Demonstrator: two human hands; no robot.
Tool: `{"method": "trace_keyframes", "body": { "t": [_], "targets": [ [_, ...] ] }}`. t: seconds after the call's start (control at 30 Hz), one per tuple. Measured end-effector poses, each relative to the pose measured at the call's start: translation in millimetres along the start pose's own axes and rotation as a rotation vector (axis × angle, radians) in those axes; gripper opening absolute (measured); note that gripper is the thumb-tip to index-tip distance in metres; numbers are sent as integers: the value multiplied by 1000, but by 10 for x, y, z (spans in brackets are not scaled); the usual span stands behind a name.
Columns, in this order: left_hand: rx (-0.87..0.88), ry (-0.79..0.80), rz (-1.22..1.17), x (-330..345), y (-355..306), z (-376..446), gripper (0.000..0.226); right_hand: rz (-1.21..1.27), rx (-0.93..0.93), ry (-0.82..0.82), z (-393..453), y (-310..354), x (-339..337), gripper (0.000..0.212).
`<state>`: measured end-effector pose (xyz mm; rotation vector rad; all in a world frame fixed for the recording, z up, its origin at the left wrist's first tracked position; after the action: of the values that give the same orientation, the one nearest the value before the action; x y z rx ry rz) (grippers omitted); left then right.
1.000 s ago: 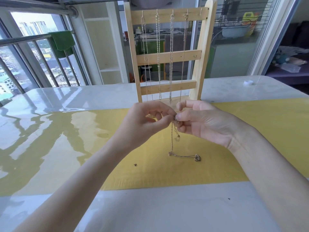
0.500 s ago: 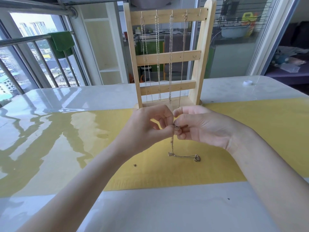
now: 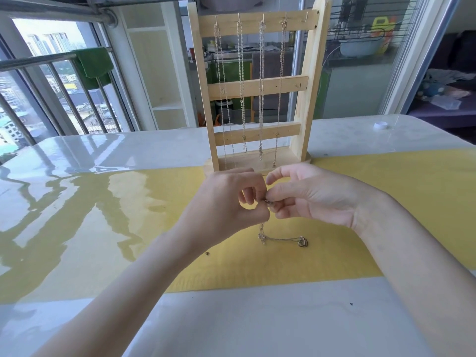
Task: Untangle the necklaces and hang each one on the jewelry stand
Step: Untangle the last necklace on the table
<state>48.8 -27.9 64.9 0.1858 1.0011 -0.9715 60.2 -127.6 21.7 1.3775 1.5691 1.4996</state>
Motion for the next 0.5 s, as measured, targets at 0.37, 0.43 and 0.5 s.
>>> {"method": "trace_keyframes", "body": {
  "t": [0.37,0.43,0.5],
  "targets": [
    [-189,107,-347,100,157,6,12,14,-43,33,-48,66,13,36],
    [-294,183,-467,186,227,-17,13,0,-42,22,-47,68,5,30],
    [-398,260,-577,268,284,-59,11,-20,-57,-19,-40,86,-25,26]
  ]
}}
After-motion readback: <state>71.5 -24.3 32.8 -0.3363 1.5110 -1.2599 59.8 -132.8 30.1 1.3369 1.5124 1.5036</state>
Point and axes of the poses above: each hand's wrist, its own z-axis towards the middle knuckle, its own x-axis out of the palm, y = z × x, the point moved 8 cm from there along z, towards the middle knuckle, and after that the axes turned 10 degrees about z, right-handed, at the moved point
